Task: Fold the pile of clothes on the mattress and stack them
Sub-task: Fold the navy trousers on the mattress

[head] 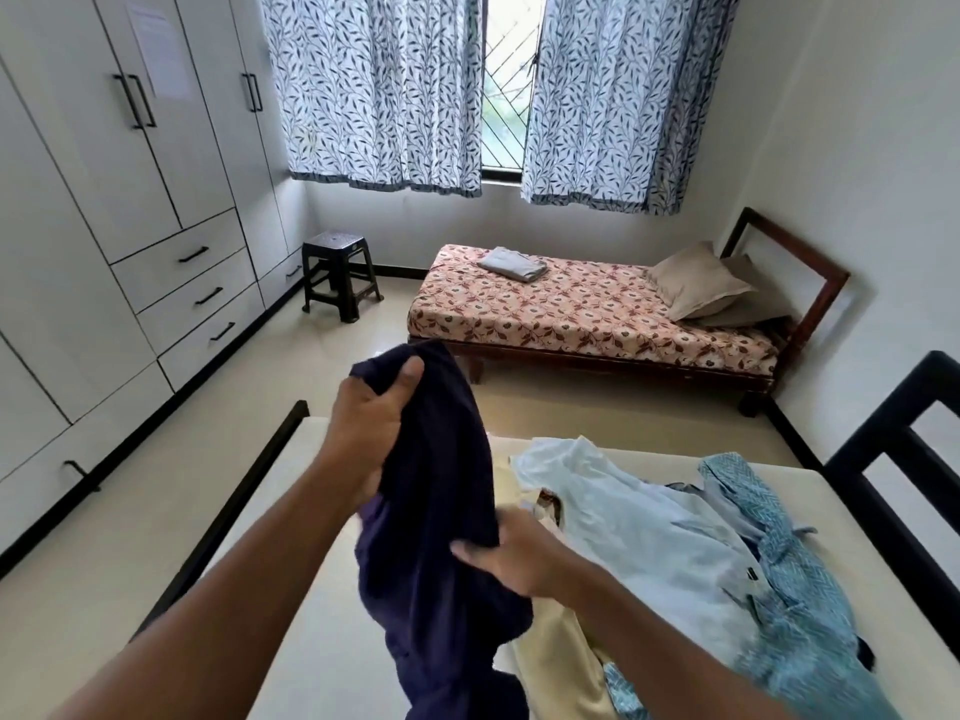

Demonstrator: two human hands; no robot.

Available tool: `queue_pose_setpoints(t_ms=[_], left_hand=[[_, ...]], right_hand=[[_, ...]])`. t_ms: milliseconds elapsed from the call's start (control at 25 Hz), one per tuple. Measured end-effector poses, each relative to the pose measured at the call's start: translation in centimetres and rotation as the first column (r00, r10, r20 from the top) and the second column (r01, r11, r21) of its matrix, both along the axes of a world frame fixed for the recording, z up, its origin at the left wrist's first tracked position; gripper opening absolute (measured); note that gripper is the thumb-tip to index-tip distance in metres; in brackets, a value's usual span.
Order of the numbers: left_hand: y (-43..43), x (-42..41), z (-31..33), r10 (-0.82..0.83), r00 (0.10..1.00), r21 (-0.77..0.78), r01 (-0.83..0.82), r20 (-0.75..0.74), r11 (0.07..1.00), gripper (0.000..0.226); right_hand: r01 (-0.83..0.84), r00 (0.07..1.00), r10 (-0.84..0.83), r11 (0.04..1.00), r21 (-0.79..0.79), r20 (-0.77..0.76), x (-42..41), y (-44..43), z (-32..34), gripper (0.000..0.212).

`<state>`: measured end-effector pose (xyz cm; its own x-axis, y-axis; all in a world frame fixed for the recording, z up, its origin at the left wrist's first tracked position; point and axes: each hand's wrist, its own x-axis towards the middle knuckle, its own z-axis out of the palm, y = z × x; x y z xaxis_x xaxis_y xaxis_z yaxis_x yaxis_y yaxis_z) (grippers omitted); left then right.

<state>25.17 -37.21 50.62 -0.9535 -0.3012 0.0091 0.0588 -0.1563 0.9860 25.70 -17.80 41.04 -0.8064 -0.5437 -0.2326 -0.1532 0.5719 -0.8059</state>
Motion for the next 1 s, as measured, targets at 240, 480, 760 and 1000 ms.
queue_pose_setpoints(t_ms=[240, 480, 760, 1000], left_hand=[[-0.8, 3.8, -6.4, -0.314, 0.931, -0.078, 0.333, 0.185, 0.940, 0.077], [0.7, 0.8, -3.2, -0.035, 0.993, -0.114, 0.048, 0.109, 0.992, 0.019], [-2.8, -2.7, 0.2, -0.199, 0.960, 0.078, 0.187, 0.199, 0.979, 0.036], [-5.7, 2.7, -2.2, -0.490, 0.781, 0.053, 0.511, 0.387, 0.858, 0.036]], right_hand=[[0.293, 0.955, -0.213, 0.785, -0.546, 0.206, -5.1, -2.1, 8.2, 0.014], [0.370, 0.909, -0.112, 0.664, -0.650, 0.402, -6.4, -0.8, 8.9, 0.050], [0.204, 0.954, -0.060, 0.851, -0.483, 0.295, -3.8, -1.3, 5.2, 0.033], [0.578, 0.811, -0.329, 0.579, -0.575, 0.484, -9.5, -2.1, 8.6, 0.022]])
